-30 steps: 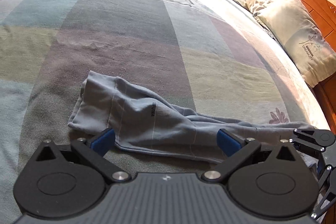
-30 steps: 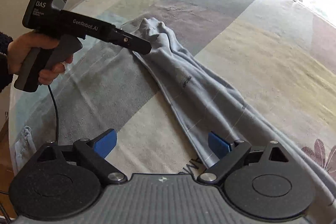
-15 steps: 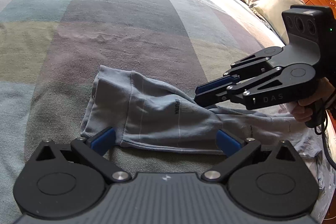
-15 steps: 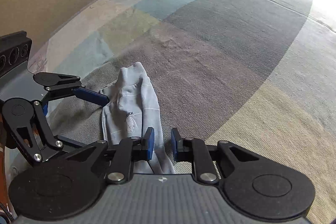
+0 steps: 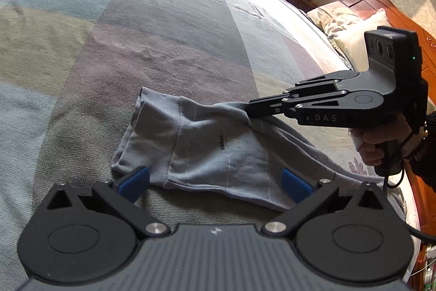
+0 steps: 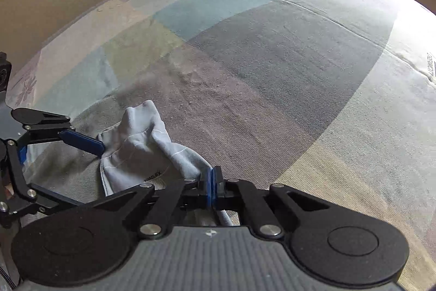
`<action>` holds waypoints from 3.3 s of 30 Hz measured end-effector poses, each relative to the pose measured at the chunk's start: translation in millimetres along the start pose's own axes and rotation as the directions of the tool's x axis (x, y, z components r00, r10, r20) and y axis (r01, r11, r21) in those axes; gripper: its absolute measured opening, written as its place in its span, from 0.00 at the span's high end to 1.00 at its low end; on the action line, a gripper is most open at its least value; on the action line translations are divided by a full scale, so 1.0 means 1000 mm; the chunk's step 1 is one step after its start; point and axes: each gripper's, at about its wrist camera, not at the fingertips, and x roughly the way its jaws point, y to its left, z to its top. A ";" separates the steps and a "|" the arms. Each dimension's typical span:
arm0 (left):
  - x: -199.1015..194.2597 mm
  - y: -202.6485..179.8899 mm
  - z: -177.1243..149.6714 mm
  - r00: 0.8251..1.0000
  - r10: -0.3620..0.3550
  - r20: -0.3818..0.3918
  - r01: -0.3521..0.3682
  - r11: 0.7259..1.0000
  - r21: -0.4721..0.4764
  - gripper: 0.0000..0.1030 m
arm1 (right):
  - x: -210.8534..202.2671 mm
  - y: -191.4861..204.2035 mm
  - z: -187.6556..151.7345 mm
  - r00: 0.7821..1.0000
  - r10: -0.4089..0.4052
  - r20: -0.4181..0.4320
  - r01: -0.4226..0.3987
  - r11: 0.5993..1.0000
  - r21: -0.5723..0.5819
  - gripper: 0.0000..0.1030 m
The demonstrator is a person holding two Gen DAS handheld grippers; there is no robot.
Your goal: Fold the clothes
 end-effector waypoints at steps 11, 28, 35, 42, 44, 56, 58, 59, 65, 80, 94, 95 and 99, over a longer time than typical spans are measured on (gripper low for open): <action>0.001 0.067 -0.024 0.972 -0.149 0.180 0.226 0.789 -0.572 0.03 | 0.004 0.007 0.029 0.996 0.066 0.060 -0.065 0.998 -0.023 0.84; 0.024 0.068 -0.024 0.939 -0.060 0.338 0.284 0.687 -0.669 0.11 | 0.042 -0.005 0.050 0.961 0.275 -0.025 -0.275 0.961 -0.018 0.76; 0.025 0.075 -0.053 0.943 0.083 0.321 0.177 0.694 -0.698 0.92 | 0.051 -0.016 0.051 0.927 0.369 -0.072 -0.368 0.930 0.027 0.66; 0.019 0.072 -0.040 0.943 0.104 0.317 0.149 0.720 -0.678 0.92 | 0.053 -0.007 0.047 0.942 0.328 -0.071 -0.328 0.945 0.010 0.96; 0.016 0.066 -0.031 0.945 0.124 0.303 0.115 0.743 -0.660 0.96 | 0.049 -0.005 0.049 0.953 0.299 -0.050 -0.299 0.954 0.004 0.96; 0.000 0.050 0.032 0.956 0.196 0.218 -0.068 0.872 -0.485 0.94 | 0.014 -0.010 0.067 0.988 0.141 0.063 -0.139 0.990 -0.029 0.83; -0.011 0.044 0.023 0.947 0.245 0.210 -0.133 0.889 -0.438 0.91 | -0.007 -0.018 0.055 0.991 0.108 0.078 -0.106 0.994 -0.024 0.78; -0.016 0.039 0.021 0.943 0.258 0.211 -0.153 0.897 -0.415 0.90 | -0.017 -0.027 0.043 0.994 0.086 0.065 -0.086 0.996 -0.007 0.78; -0.009 -0.029 0.007 0.975 0.152 0.164 -0.146 0.988 -0.049 0.68 | -0.080 -0.078 -0.027 0.999 -0.039 -0.029 0.042 0.996 0.083 0.78; 0.059 -0.159 -0.053 0.992 0.092 -0.085 -0.054 0.927 0.372 0.62 | -0.162 -0.100 -0.197 0.985 -0.161 -0.058 0.171 0.919 0.355 0.78; 0.114 -0.243 -0.043 0.992 -0.080 -0.100 0.119 0.868 0.482 0.59 | -0.148 -0.031 -0.264 0.998 0.061 -0.007 -0.048 0.840 0.540 0.78; 0.122 -0.245 -0.046 0.990 -0.062 -0.125 0.115 0.869 0.482 0.59 | -0.149 -0.030 -0.264 0.997 0.072 -0.014 -0.053 0.841 0.539 0.78; 0.120 -0.238 -0.056 0.982 -0.026 -0.187 0.111 0.882 0.458 0.58 | -0.168 -0.043 -0.253 1.000 -0.014 0.022 0.000 0.862 0.507 0.79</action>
